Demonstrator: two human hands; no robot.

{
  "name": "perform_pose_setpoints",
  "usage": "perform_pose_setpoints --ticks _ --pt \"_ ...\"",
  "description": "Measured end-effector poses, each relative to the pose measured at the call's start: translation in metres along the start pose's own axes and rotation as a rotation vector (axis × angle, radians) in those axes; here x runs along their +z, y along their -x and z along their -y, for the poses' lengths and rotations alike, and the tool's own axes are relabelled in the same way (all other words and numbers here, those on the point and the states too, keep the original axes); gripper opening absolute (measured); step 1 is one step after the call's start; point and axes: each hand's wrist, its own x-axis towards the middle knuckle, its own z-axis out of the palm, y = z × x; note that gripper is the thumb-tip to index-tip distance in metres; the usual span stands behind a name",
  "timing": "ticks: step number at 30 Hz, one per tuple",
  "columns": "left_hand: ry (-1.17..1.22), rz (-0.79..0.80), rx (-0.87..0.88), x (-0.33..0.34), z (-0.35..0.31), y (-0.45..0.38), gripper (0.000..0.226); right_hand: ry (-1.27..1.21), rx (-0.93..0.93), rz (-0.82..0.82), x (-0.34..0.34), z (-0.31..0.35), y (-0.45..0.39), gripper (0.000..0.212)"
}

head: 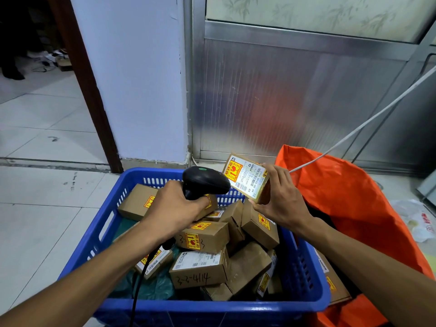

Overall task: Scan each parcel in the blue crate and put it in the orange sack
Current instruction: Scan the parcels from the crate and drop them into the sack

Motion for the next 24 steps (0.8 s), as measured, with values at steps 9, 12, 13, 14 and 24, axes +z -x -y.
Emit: perform_pose_setpoints --ticks 9,12,13,14,24 --pt "-0.002 -0.003 0.004 0.0008 0.0011 0.0002 0.015 0.022 0.009 0.021 0.0015 -0.0033 0.0011 0.096" --pt "0.009 0.005 0.009 0.0004 0.0013 0.0007 0.014 0.035 0.012 0.034 0.002 -0.0036 0.0012 0.098" --pt "0.01 0.006 0.009 0.0002 0.0014 0.0009 0.014 0.038 0.014 0.037 0.0023 -0.004 0.0012 0.099" --pt "0.009 0.008 0.008 0.0 0.0017 0.0008 0.014 0.039 0.016 0.04 0.0023 -0.0043 0.0012 0.099" --pt "0.003 0.01 -0.024 0.0008 -0.0014 0.0029 0.02 0.034 0.004 0.018 0.0017 -0.0035 0.0011 0.096"
